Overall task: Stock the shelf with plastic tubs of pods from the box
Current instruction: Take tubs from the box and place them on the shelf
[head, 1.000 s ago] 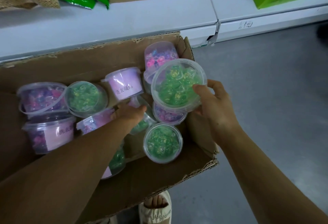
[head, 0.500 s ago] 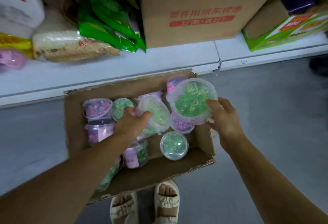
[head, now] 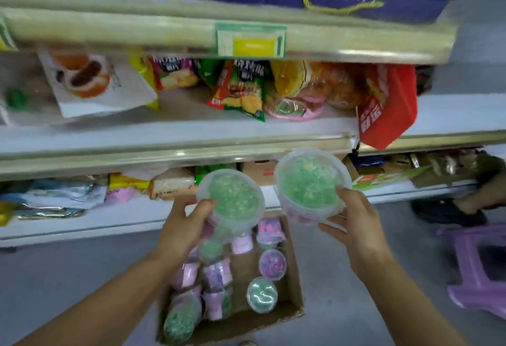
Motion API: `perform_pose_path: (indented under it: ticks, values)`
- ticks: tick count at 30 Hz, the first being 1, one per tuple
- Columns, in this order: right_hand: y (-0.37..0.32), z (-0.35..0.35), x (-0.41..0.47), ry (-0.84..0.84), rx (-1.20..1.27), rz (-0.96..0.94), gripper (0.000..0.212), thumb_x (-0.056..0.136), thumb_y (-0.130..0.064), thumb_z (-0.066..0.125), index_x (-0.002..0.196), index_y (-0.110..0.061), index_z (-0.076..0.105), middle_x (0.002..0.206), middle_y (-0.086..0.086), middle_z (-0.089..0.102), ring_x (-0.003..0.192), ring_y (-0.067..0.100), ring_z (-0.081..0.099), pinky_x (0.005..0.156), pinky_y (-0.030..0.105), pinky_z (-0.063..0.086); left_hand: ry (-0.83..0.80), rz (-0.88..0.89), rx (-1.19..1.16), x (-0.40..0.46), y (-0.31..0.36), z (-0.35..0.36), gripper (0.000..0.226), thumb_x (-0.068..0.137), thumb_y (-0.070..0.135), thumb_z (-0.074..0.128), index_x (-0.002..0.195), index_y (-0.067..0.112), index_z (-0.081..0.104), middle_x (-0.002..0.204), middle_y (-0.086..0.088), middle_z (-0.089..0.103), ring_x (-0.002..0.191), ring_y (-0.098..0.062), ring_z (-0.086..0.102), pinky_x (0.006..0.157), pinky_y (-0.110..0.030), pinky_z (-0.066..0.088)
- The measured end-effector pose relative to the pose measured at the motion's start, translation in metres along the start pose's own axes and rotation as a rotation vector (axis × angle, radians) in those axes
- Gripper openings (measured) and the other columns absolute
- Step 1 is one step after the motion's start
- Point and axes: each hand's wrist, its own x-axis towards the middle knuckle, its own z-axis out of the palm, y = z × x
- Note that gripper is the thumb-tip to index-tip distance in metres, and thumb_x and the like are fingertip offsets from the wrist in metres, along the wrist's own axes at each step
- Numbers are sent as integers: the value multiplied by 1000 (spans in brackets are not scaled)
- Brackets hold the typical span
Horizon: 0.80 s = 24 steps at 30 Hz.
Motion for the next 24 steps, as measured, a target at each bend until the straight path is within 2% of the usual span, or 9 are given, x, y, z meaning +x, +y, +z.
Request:
perform_pose_path:
  ticks: [3,4,7,9,11,14,18,22,24]
  values:
    - [-68,-3,-35,-2,67,-32,18,91,-29,52,101,-16,60,102,12,60,85,25,61,76,41,55,-38,87,-96,-43,67,-17,31,78,39,64,90,17,47,78,-11,58,61,-21,58,56,-30,51]
    - [-90,-5,-47,-5,90,-45,18,91,-32,53,99,-18,59,102,13,59,83,25,60,74,41,56,-42,120,-109,-56,87,-23,26,83,34,62,92,15,46,74,-10,58,60,-20,57,57,-29,49]
    - [-152,-11,-85,-33,157,-96,15,91,-36,52,94,-22,58,101,15,59,85,29,62,68,37,54,-76,192,-157,-97,144,-37,28,80,38,63,91,18,47,73,-10,57,65,-23,57,61,-31,47]
    - [-191,-14,-109,-53,208,-134,14,93,-37,50,92,-24,56,104,18,57,97,35,61,74,40,54,-107,230,-201,-123,179,-46,21,87,32,61,91,17,46,70,-11,55,61,-25,56,63,-36,50]
    - [-227,-18,-130,-68,242,-179,17,93,-39,49,99,-24,53,109,21,55,104,37,59,81,42,53,-124,272,-227,-146,212,-52,16,91,28,55,93,15,46,65,-10,52,57,-24,52,64,-37,50]
    - [-270,-25,-155,-80,270,-265,28,93,-43,49,114,-27,42,108,19,53,97,33,59,79,41,51,-155,341,-238,-178,257,-61,18,89,30,57,94,15,48,60,-7,53,58,-23,51,69,-38,48]
    - [-319,-34,-180,-114,309,-347,41,91,-47,51,126,-29,41,106,16,53,92,26,58,76,39,51,-235,443,-214,-221,307,-68,21,90,34,55,100,17,49,80,-14,58,69,-27,58,77,-41,52]
    - [-359,-45,-187,-109,350,-377,48,88,-49,54,123,-17,45,116,23,53,100,33,59,75,38,51,-280,536,-189,-252,350,-69,16,90,37,53,99,23,50,85,-15,64,74,-27,65,78,-39,53]
    - [-380,-50,-184,-98,340,-383,55,87,-50,55,127,-14,45,121,26,52,105,36,58,76,38,53,-303,570,-171,-260,370,-67,21,89,39,54,105,25,50,89,-14,65,77,-27,67,84,-41,53]
